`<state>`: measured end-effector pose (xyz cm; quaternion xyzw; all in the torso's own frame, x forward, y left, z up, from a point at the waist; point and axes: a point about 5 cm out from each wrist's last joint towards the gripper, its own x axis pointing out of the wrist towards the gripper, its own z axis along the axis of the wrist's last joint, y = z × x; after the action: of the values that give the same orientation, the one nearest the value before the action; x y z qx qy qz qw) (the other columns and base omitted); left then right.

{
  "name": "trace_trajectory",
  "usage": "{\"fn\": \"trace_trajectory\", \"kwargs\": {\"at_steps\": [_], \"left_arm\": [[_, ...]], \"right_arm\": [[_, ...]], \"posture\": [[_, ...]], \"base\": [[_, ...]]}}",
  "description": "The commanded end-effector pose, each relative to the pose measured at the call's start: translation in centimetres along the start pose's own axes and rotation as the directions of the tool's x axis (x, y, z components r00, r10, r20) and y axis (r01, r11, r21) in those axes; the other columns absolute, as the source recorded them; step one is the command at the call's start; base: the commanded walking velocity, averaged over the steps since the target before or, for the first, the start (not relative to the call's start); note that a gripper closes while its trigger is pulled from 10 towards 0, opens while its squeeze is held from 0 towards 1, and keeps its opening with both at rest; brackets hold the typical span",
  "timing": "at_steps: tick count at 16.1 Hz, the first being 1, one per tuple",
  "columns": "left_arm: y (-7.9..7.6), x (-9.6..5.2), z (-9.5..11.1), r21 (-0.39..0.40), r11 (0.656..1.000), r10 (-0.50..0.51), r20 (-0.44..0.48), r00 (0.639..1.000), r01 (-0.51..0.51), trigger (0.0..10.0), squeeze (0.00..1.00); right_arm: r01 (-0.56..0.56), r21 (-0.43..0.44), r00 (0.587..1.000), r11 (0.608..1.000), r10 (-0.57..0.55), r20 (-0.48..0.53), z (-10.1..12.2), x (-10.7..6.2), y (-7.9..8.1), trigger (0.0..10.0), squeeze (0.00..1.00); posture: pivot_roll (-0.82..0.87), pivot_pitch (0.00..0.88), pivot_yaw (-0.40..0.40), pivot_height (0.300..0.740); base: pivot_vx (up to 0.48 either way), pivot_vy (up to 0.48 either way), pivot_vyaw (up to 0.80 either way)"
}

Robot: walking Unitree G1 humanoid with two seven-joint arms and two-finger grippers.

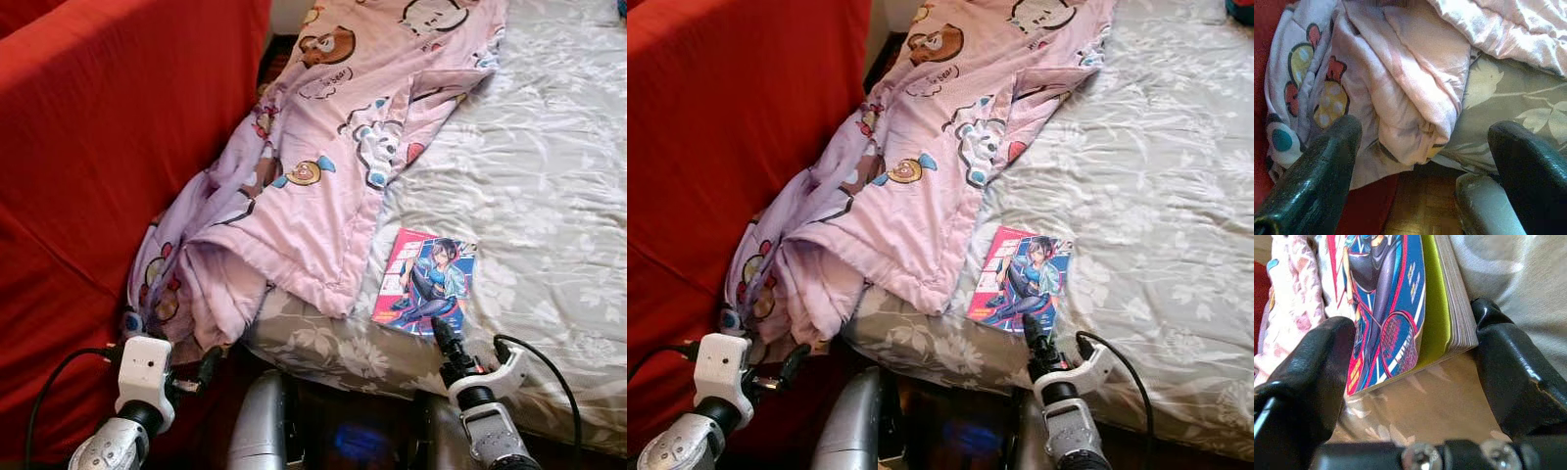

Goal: Clean up the room

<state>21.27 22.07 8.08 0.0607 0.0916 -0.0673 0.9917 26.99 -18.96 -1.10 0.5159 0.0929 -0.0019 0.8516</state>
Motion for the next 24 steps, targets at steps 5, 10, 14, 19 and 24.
{"fn": "trace_trajectory", "kwargs": {"at_steps": [5, 10, 14, 19, 24], "left_arm": [[0.6, -0.6, -0.8, 0.0, 1.0, 0.025, -0.045, 0.999, -0.025, 10.0, 0.0], [0.5, -0.4, -0.9, 0.003, 1.0, 0.025, -0.048, 0.999, -0.025, 10.0, 0.0], [0.5, -0.1, -1.0, 0.007, 1.0, 0.027, -0.05, 0.998, -0.027, 10.0, 0.0], [0.4, 0.1, -1.1, 0.009, 1.0, 0.027, -0.051, 0.998, -0.027, 10.0, 0.0], [0.4, 0.5, -1.3, 0.014, 0.999, 0.033, -0.053, 0.998, -0.032, 10.0, 0.0]], "right_arm": [[0.036, 0.029, 0.995, 0.999, -0.033, -0.097, -2.5, -0.8, -0.5, 10.0, 0.0], [0.008, 0.038, 0.997, 0.999, -0.005, -0.077, -2.0, -0.6, -0.3, 0.0, 0.0], [-0.001, 0.041, 0.997, 0.999, 0.004, -0.074, -2.2, -0.3, 0.0, 0.0, 0.0], [-0.035, 0.047, 0.997, 0.998, 0.039, -0.066, -2.4, -0.2, 0.5, 0.0, 0.0], [-0.059, 0.055, 0.998, 0.997, 0.06, -0.013, -1.7, 0.2, 0.9, 0.0, 0.0]], "posture": [[0.21, 0.269, 0.119, 0.605], [0.21, 0.264, 0.116, 0.605], [0.2, 0.257, 0.113, 0.605], [0.2, 0.248, 0.114, 0.605], [0.19, 0.237, 0.111, 0.605]], "base": [[0.0, 0.0, 0.0], [0.0, 0.0, 0.0], [0.0, 0.0, 0.0], [0.0, 0.0, 0.0], [0.0, 0.0, 0.0]]}}
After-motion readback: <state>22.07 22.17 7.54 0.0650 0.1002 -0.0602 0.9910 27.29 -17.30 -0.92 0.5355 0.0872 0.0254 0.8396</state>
